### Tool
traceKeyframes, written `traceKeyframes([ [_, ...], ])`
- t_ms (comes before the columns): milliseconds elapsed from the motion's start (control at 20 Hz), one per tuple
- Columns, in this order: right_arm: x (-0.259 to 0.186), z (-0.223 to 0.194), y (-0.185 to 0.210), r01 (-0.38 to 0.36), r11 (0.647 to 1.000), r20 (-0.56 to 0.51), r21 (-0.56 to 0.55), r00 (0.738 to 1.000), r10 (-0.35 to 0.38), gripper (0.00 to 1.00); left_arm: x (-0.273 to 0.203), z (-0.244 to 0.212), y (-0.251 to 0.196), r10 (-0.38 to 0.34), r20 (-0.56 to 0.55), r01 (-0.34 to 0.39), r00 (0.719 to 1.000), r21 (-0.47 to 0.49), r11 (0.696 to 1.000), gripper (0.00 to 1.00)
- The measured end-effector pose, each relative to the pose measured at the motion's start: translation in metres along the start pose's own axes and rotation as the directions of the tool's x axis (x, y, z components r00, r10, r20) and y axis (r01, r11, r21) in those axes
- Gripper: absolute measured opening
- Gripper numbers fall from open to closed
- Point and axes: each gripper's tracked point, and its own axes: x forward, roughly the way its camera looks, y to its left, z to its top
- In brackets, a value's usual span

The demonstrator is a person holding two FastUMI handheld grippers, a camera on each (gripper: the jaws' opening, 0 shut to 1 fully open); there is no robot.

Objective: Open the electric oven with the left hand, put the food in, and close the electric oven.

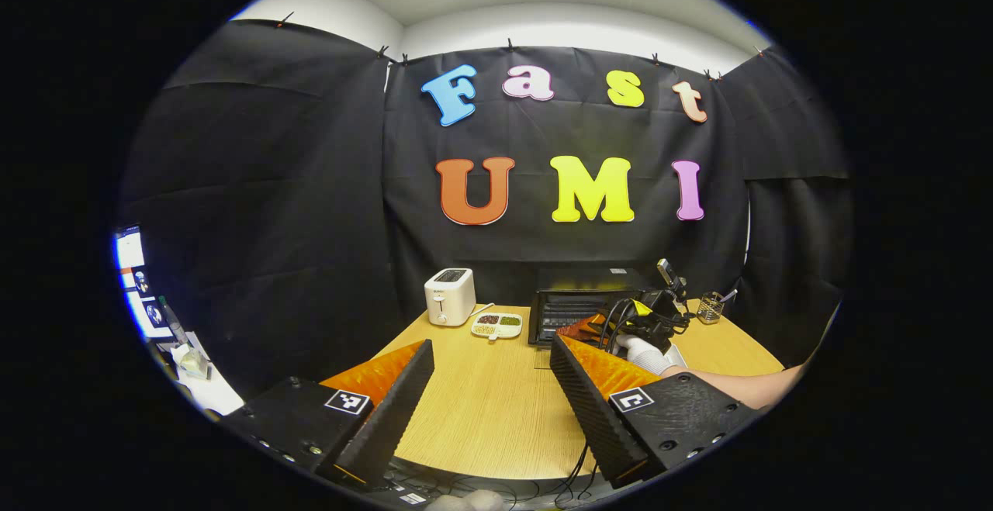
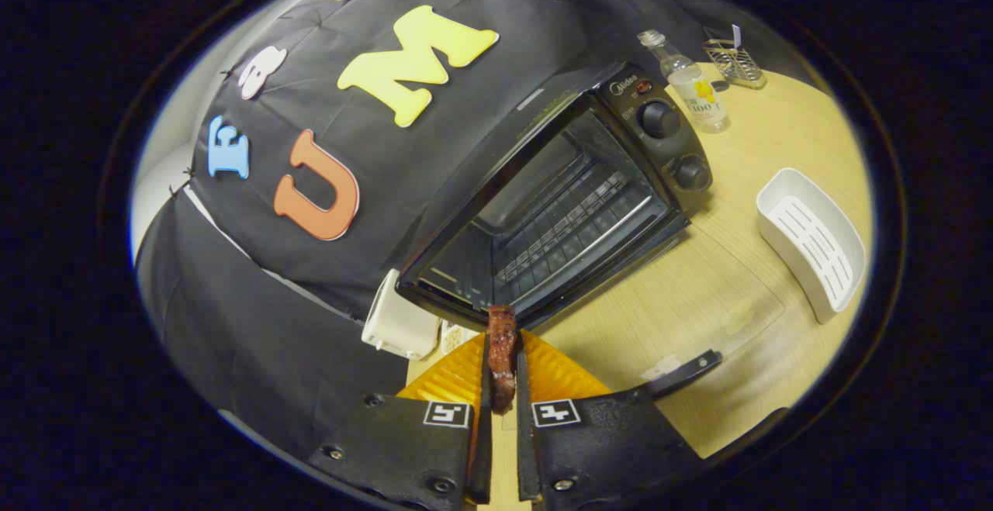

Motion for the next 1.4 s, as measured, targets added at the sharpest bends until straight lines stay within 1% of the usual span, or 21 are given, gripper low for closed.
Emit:
traceKeyframes([
  [100,0.015,0.011,-0.007,0.011,1.0,0.026,0.024,1.0,-0.012,0.16,0.008,-0.005,0.001,-0.002,-0.017,0.002,1.0,-0.006,1.0,0.96],
  [250,0.035,0.034,-0.013,0.003,0.995,0.074,0.101,0.997,-0.011,0.16,0.015,-0.006,0.002,0.003,-0.03,-0.003,1.0,-0.001,1.0,0.96],
  [500,0.068,0.072,-0.022,0.003,0.987,0.148,0.163,0.989,-0.028,0.16,0.029,-0.013,0.005,0.026,-0.053,-0.027,0.998,-0.011,1.0,0.96],
  [700,0.093,0.092,-0.025,0.03,0.99,0.206,0.137,0.977,-0.058,0.16,0.044,-0.015,0.005,0.042,-0.079,-0.043,0.996,-0.015,0.999,0.96],
  [850,0.108,0.09,-0.027,0.058,0.995,0.212,0.086,0.974,-0.075,0.17,0.055,-0.013,0.001,0.044,-0.083,-0.046,0.996,-0.016,0.999,0.96],
  [950,0.115,0.086,-0.032,0.097,0.994,0.212,0.053,0.972,-0.106,0.19,0.06,-0.013,-0.001,0.045,-0.09,-0.046,0.995,-0.019,0.999,0.96],
  [1050,0.12,0.09,-0.032,0.111,0.994,0.225,0.016,0.968,-0.112,0.22,0.062,-0.015,-0.001,0.047,-0.097,-0.049,0.994,-0.021,0.999,0.96],
  [1150,0.116,0.097,-0.031,0.158,0.984,0.254,-0.081,0.958,-0.133,0.27,0.065,-0.016,-0.001,0.049,-0.102,-0.051,0.994,-0.022,0.998,0.96],
  [1200,0.114,0.101,-0.033,0.176,0.977,0.264,-0.117,0.954,-0.141,0.34,0.065,-0.016,-0.002,0.048,-0.103,-0.051,0.994,-0.023,0.998,0.96],
  [1250,0.112,0.104,-0.033,0.183,0.974,0.27,-0.137,0.952,-0.141,0.51,0.066,-0.015,-0.001,0.05,-0.1,-0.053,0.994,-0.022,0.998,0.96],
  [1300,0.111,0.107,-0.031,0.179,0.972,0.272,-0.151,0.953,-0.134,0.59,0.067,-0.015,-0.001,0.05,-0.1,-0.053,0.994,-0.024,0.998,0.96],
  [1350,0.11,0.108,-0.035,0.189,0.968,0.271,-0.165,0.952,-0.139,0.6,0.068,-0.015,-0.001,0.049,-0.101,-0.052,0.994,-0.028,0.998,0.96],
  [1400,0.106,0.109,-0.038,0.199,0.964,0.272,-0.175,0.951,-0.147,0.64,0.068,-0.014,-0.001,0.046,-0.097,-0.05,0.994,-0.031,0.998,0.96],
])
